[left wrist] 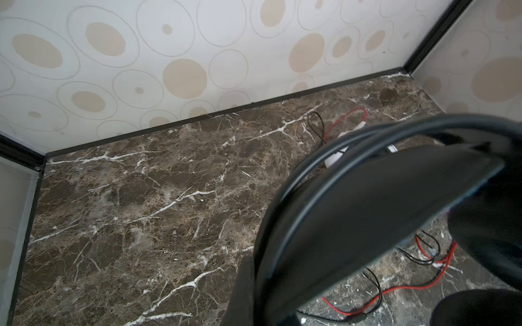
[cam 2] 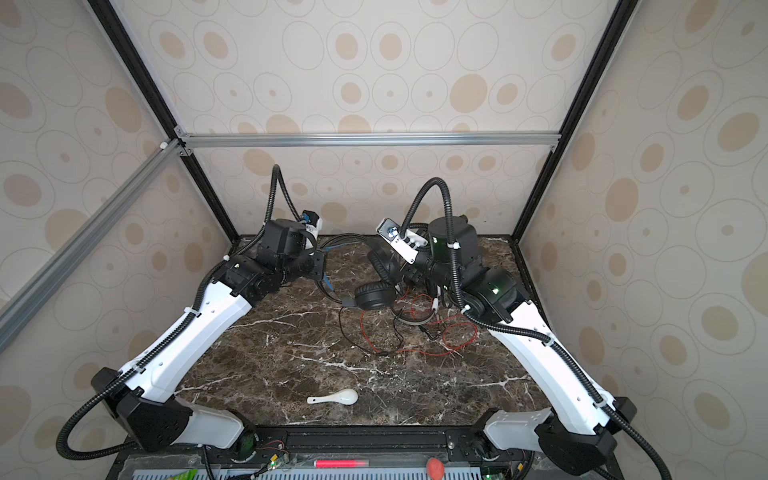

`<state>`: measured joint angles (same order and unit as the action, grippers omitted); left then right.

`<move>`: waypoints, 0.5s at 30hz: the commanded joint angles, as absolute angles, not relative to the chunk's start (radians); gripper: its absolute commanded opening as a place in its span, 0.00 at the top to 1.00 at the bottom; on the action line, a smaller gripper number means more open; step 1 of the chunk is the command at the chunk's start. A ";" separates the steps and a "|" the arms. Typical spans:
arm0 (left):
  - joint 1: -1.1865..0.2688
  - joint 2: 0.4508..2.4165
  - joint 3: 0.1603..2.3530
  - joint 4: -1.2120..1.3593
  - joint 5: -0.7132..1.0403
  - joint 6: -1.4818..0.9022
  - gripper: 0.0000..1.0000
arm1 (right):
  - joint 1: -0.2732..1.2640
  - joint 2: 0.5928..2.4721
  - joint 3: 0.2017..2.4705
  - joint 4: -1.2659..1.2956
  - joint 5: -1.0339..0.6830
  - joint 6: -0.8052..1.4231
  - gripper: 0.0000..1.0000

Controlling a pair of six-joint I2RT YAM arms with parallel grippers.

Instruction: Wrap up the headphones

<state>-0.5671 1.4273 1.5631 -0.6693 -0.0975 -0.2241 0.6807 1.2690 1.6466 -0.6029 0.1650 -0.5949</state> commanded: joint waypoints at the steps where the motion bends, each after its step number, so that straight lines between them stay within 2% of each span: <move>1: -0.599 1.407 1.593 -0.622 -0.035 -0.144 1.00 | 0.685 1.257 1.623 -0.624 0.210 -0.611 1.00; 6: -0.618 1.448 1.607 -0.693 0.056 -0.034 1.00 | 0.686 1.301 1.642 -0.650 0.210 -0.638 1.00; 15: -0.624 1.473 1.595 -0.681 0.161 0.018 1.00 | 0.688 1.462 1.755 -0.745 0.261 -0.594 1.00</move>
